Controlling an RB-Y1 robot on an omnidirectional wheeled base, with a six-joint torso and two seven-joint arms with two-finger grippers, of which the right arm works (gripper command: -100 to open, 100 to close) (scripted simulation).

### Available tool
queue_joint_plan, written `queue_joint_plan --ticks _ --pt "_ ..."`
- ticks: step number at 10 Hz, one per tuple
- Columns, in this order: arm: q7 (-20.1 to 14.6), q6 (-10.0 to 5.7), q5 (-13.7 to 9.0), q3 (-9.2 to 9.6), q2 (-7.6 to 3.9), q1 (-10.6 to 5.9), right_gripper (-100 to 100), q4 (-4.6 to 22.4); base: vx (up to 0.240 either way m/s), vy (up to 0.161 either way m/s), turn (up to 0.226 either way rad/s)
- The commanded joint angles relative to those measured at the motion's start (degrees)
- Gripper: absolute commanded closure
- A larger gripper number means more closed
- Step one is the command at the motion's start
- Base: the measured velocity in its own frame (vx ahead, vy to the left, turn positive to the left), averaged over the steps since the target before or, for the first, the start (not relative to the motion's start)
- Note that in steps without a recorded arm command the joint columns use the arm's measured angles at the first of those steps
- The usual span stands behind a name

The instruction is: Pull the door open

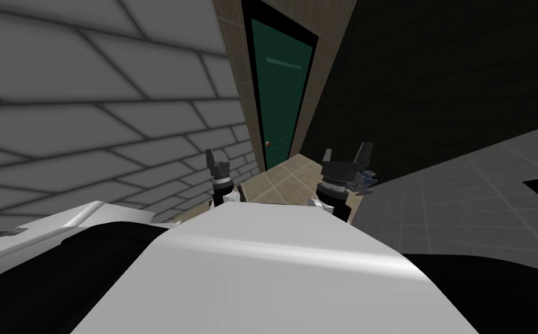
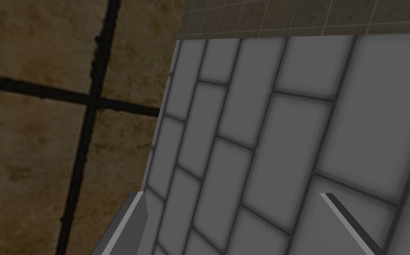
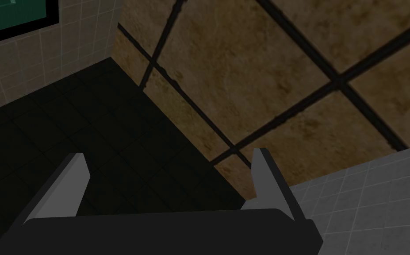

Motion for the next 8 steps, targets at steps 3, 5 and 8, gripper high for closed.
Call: queue_joint_plan --ticks 3,5,8 --pt "3.15 -0.52 1.66 0.92 -0.92 -1.27 -100 3.74 0.162 -0.012 -0.028" --pt "5.36 -0.88 2.84 1.57 -1.43 -2.16 -100 6.37 0.173 0.036 -0.024" --pt "8.76 -1.43 4.64 2.56 -2.1 -3.53 -100 10.41 0.163 0.009 -0.03"
